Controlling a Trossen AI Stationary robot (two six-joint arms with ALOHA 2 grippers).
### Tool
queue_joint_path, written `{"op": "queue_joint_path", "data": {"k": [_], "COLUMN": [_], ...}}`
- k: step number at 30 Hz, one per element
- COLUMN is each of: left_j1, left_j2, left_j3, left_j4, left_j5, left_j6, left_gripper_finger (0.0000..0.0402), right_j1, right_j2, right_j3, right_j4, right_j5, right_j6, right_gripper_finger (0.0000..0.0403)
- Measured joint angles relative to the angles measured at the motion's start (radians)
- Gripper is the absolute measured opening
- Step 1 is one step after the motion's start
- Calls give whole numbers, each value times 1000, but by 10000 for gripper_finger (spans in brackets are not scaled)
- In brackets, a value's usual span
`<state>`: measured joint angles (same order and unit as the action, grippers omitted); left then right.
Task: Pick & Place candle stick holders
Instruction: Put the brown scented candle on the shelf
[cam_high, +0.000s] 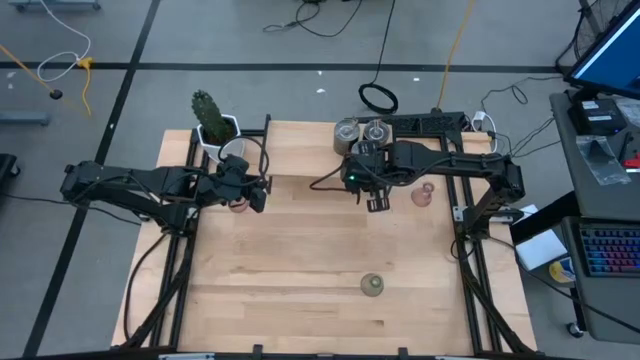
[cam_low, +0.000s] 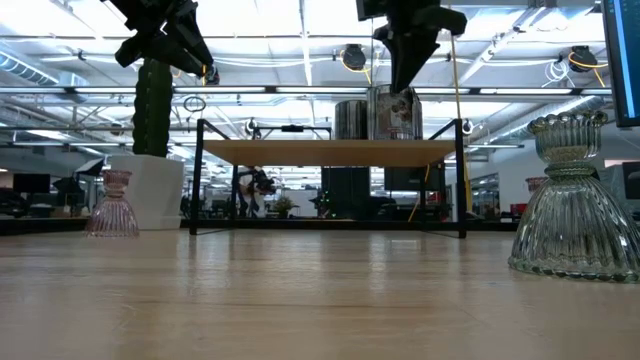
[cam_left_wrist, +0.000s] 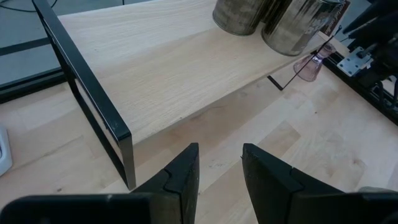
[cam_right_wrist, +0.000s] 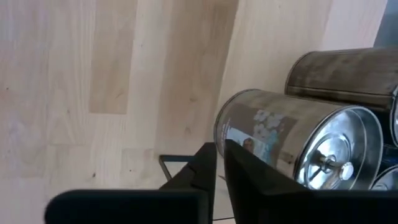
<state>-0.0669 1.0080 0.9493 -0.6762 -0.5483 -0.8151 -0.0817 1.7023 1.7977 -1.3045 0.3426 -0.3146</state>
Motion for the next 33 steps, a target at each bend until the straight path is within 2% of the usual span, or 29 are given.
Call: {"op": "queue_joint_path", "data": {"k": [33], "left_j1": [0], "left_j2": [0], "left_j3": [0], "left_j4": [0], "left_j5": [0], "left_j6": [0], "left_gripper_finger": [122], "right_j1": [-97], "right_j2": [1], "right_j3": [0], "right_j4": [50], "right_j5": [3], "right_j6": [-72], "right_gripper_finger": [1]}}
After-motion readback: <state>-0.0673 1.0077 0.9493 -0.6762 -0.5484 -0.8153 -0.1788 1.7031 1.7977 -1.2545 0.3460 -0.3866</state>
